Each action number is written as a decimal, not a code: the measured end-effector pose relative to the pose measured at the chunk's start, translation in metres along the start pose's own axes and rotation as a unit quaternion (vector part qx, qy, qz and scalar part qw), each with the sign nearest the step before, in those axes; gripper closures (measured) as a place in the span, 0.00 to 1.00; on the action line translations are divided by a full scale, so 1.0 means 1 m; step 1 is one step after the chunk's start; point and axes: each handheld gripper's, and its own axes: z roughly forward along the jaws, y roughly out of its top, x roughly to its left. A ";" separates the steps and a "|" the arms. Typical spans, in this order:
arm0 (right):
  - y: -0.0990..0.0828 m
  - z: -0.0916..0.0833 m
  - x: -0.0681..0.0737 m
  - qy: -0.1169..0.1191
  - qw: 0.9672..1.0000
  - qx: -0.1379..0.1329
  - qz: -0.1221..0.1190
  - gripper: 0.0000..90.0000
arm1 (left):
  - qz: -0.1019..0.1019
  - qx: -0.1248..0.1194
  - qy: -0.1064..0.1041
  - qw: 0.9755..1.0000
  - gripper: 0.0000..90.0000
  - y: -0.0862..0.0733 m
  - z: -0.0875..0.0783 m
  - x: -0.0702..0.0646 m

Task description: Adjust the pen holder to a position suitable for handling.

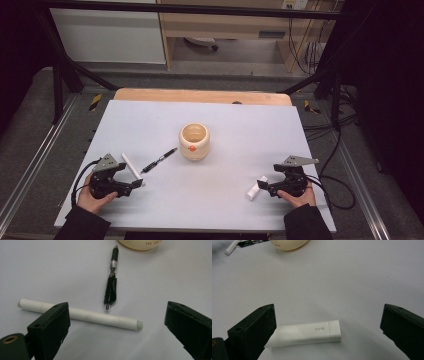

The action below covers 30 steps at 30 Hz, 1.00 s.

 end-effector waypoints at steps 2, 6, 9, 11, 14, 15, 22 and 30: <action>0.000 0.000 0.000 0.000 1.000 -0.002 -0.001 0.01 | 0.001 0.000 0.000 1.000 0.07 0.000 0.000 0.000; 0.001 -0.001 0.000 0.000 1.000 -0.005 -0.002 0.01 | 0.003 0.002 0.001 1.000 0.08 -0.001 0.000 0.000; 0.003 0.001 0.003 0.001 1.000 -0.003 -0.004 0.01 | 0.004 0.000 0.002 1.000 0.08 -0.001 -0.001 0.001; 0.005 0.003 0.005 0.000 1.000 0.000 -0.011 0.01 | 0.004 0.002 0.002 1.000 0.08 -0.002 0.000 0.001; 0.007 0.006 0.010 0.004 1.000 0.001 -0.013 0.01 | 0.002 0.001 0.003 1.000 0.08 -0.002 -0.001 0.002; 0.007 0.006 0.010 0.004 1.000 0.001 -0.013 0.01 | 0.002 0.001 0.003 1.000 0.08 -0.002 -0.001 0.002; 0.014 0.014 0.021 0.009 1.000 0.006 -0.022 0.01 | 0.003 0.004 0.003 1.000 0.08 -0.002 0.000 0.001; 0.022 0.024 0.035 0.013 0.999 0.013 -0.036 0.01 | 0.001 0.004 0.004 1.000 0.08 -0.001 0.000 0.001</action>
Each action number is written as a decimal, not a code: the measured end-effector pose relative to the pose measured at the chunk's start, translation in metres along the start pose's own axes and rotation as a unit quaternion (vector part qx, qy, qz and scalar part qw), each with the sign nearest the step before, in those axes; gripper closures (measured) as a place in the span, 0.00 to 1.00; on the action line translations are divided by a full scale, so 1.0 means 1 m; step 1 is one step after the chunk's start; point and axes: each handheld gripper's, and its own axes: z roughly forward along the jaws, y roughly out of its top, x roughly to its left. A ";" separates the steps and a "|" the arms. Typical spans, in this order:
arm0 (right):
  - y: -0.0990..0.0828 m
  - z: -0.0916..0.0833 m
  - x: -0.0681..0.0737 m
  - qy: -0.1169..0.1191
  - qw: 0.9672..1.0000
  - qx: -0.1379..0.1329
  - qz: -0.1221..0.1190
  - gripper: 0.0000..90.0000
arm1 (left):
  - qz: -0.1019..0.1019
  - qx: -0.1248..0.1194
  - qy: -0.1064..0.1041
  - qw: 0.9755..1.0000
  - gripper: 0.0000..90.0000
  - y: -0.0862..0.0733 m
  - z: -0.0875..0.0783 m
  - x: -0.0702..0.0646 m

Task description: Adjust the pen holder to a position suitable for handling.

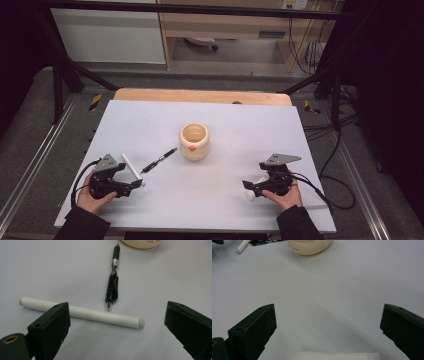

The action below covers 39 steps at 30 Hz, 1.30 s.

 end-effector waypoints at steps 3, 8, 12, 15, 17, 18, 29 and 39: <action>0.003 0.003 0.004 0.002 1.000 0.000 -0.002 0.01 | 0.000 0.001 0.001 1.000 0.08 0.000 0.001 0.000; 0.009 0.008 0.008 0.003 1.000 0.000 -0.009 0.01 | -0.001 0.001 0.000 1.000 0.08 0.000 0.001 0.000; 0.015 0.010 0.012 0.006 1.000 -0.001 -0.011 0.02 | -0.001 0.002 0.000 1.000 0.08 0.000 0.001 -0.001; 0.021 0.013 0.015 0.004 1.000 0.001 -0.015 0.02 | -0.001 0.003 0.001 1.000 0.08 0.000 0.001 0.000; 0.025 0.015 0.018 0.006 1.000 0.003 -0.020 0.02 | 0.000 0.003 0.001 1.000 0.08 0.000 0.001 0.000; 0.026 0.016 0.020 0.006 1.000 0.004 -0.024 0.02 | 0.001 0.004 0.002 1.000 0.08 0.000 0.001 0.000; 0.048 0.026 0.034 0.013 0.999 0.003 -0.037 0.02 | 0.002 0.005 0.002 1.000 0.08 0.000 0.001 0.000; 0.082 0.033 0.048 0.015 0.998 -0.006 -0.056 0.05 | 0.004 0.004 0.002 1.000 0.08 0.000 0.001 -0.001</action>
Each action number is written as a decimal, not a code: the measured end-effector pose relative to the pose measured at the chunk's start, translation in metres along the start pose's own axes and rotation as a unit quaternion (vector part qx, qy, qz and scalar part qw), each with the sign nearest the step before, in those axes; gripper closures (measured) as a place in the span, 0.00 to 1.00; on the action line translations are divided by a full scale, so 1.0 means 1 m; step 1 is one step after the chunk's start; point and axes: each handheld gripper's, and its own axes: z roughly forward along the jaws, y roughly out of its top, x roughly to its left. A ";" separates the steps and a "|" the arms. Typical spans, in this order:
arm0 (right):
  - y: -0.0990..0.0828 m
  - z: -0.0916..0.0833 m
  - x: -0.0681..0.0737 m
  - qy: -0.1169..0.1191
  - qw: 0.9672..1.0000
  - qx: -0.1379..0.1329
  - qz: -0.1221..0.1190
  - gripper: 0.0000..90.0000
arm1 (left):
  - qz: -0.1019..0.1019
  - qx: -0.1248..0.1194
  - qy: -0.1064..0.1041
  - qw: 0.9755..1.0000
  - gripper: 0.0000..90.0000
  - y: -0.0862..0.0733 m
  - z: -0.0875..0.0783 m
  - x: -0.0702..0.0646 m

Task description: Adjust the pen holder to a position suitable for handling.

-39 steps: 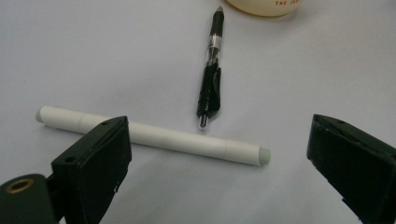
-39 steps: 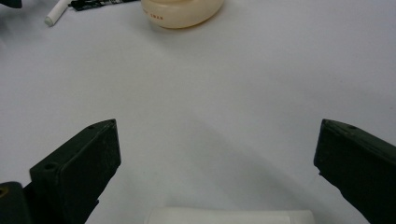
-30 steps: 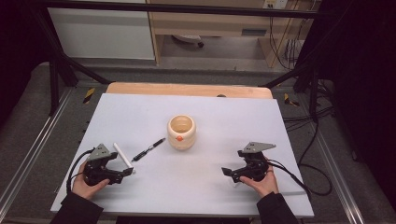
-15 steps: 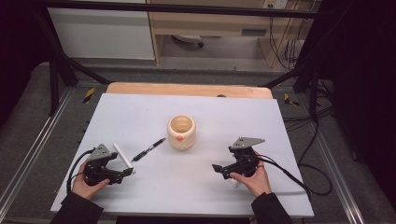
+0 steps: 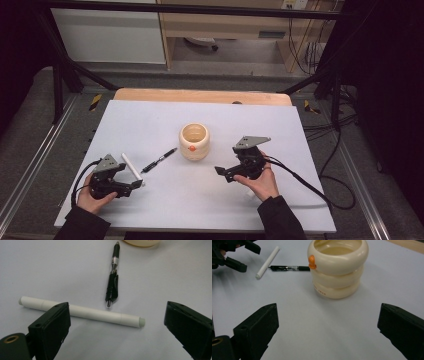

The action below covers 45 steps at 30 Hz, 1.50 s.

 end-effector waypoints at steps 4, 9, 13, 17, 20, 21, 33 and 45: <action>0.012 0.005 0.005 0.003 1.000 -0.005 -0.010 0.06 | 0.000 0.001 -0.001 1.000 0.08 0.000 0.000 0.000; 0.028 0.015 0.011 0.007 1.000 -0.003 -0.025 0.10 | -0.001 0.002 -0.001 1.000 0.08 0.000 0.000 0.000; 0.041 0.024 0.015 0.009 0.999 -0.002 -0.036 0.12 | 0.000 0.002 -0.002 1.000 0.08 0.000 0.000 0.000; 0.052 0.033 0.017 0.008 0.999 -0.003 -0.043 0.14 | 0.000 0.002 -0.002 1.000 0.08 0.000 0.000 0.001; 0.060 0.040 0.017 0.009 0.999 0.000 -0.044 0.15 | 0.000 0.002 -0.002 1.000 0.08 0.000 0.000 0.001; 0.062 0.043 0.017 0.010 0.999 0.001 -0.043 0.16 | 0.000 0.002 -0.002 1.000 0.08 0.000 0.000 0.001; 0.081 0.073 0.018 0.022 0.997 0.013 -0.066 0.30 | 0.000 0.001 -0.002 1.000 0.08 0.000 0.000 0.001; 0.084 0.102 0.015 0.024 0.995 0.047 -0.090 0.50 | 0.000 0.002 -0.003 1.000 0.09 0.000 0.000 0.001</action>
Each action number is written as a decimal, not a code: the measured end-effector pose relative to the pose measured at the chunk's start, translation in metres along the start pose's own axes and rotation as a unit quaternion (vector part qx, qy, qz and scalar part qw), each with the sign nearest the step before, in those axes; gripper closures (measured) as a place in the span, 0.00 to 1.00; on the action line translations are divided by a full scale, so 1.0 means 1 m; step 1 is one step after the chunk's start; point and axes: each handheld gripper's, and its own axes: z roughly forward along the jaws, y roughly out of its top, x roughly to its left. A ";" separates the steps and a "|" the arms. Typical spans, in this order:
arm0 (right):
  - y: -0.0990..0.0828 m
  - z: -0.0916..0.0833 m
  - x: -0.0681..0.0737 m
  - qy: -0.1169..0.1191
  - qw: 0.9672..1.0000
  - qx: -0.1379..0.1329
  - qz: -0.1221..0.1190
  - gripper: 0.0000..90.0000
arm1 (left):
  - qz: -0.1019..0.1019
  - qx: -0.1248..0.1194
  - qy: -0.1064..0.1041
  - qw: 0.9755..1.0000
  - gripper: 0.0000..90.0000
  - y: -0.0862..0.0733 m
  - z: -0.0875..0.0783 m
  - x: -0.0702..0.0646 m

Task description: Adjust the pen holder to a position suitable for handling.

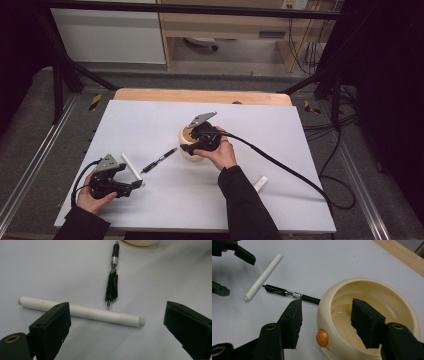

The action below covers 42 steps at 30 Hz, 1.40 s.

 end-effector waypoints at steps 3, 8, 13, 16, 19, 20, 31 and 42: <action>0.000 0.004 0.000 0.002 1.000 0.006 -0.006 0.55 | 0.000 0.000 0.000 1.000 0.09 0.000 0.000 0.000; -0.002 0.010 -0.001 0.002 1.000 0.014 -0.007 0.63 | 0.002 0.001 -0.001 1.000 0.09 0.000 0.000 0.000; -0.004 0.013 -0.003 0.001 1.000 0.017 -0.010 0.68 | 0.002 0.002 -0.001 1.000 0.09 0.000 0.000 0.000; -0.005 0.015 -0.003 0.004 1.000 0.020 -0.016 0.71 | 0.002 0.002 -0.001 1.000 0.09 0.000 0.000 0.000; -0.006 0.015 -0.003 0.005 1.000 0.023 -0.020 0.75 | 0.002 0.002 -0.001 1.000 0.09 0.000 0.000 0.000; -0.006 0.015 -0.002 0.005 1.000 0.022 -0.021 0.75 | 0.002 0.002 -0.001 1.000 0.09 0.000 0.000 0.000; -0.006 0.010 0.002 0.013 0.999 0.033 -0.027 0.81 | 0.002 0.003 -0.001 1.000 0.09 0.000 0.001 0.000; -0.001 -0.009 0.008 0.032 0.998 0.045 -0.035 0.85 | 0.004 0.003 -0.001 1.000 0.09 0.000 0.000 0.000</action>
